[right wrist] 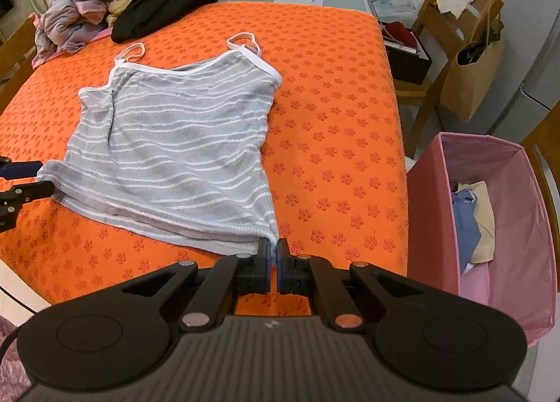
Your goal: Fold clothes
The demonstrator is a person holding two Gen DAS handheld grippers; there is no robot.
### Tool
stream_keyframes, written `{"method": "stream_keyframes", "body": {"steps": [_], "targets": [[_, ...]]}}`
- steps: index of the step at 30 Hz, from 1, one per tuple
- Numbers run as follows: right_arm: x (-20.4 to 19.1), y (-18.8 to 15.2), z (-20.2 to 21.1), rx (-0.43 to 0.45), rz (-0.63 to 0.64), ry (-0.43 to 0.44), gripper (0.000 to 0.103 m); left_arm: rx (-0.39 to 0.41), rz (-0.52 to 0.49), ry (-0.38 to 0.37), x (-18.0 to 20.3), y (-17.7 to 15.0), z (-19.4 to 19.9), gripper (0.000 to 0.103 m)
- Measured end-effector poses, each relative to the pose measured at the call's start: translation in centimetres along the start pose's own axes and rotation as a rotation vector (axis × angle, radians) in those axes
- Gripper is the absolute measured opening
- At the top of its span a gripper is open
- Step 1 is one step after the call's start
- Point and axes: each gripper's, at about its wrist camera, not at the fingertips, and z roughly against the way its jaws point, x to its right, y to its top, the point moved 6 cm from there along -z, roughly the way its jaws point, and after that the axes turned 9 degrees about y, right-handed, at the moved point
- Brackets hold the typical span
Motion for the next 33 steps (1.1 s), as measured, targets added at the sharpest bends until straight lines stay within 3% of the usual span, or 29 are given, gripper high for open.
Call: {"method": "stream_keyframes", "body": {"steps": [5, 11, 14, 19, 23, 27, 33], "targets": [[0.3, 0.0, 0.1, 0.006, 0.003, 0.015, 0.004, 0.021, -0.049, 0.061, 0.7, 0.3, -0.2, 0.034], [0.4, 0.2, -0.1, 0.016, -0.005, 0.041, 0.004, 0.038, -0.090, 0.102, 0.6, 0.6, -0.2, 0.009], [0.4, 0.4, -0.3, 0.030, -0.028, 0.054, 0.005, 0.005, -0.008, 0.081, -0.4, 1.3, -0.5, 0.005], [0.3, 0.0, -0.4, 0.052, -0.055, 0.063, 0.008, -0.038, 0.163, 0.078, -3.4, 2.6, -1.0, 0.005], [-0.1, -0.7, -0.6, 0.071, -0.082, 0.066, 0.011, -0.064, 0.184, 0.078, -4.7, 2.5, -1.5, 0.005], [-0.8, -1.5, -0.8, 0.093, -0.110, 0.070, 0.020, -0.108, 0.205, 0.054, -5.5, 1.8, -2.0, 0.005], [-1.4, -2.7, -2.0, 0.106, -0.096, -0.021, 0.024, -0.147, 0.196, 0.021, -6.0, 1.2, -2.8, 0.005]]}}
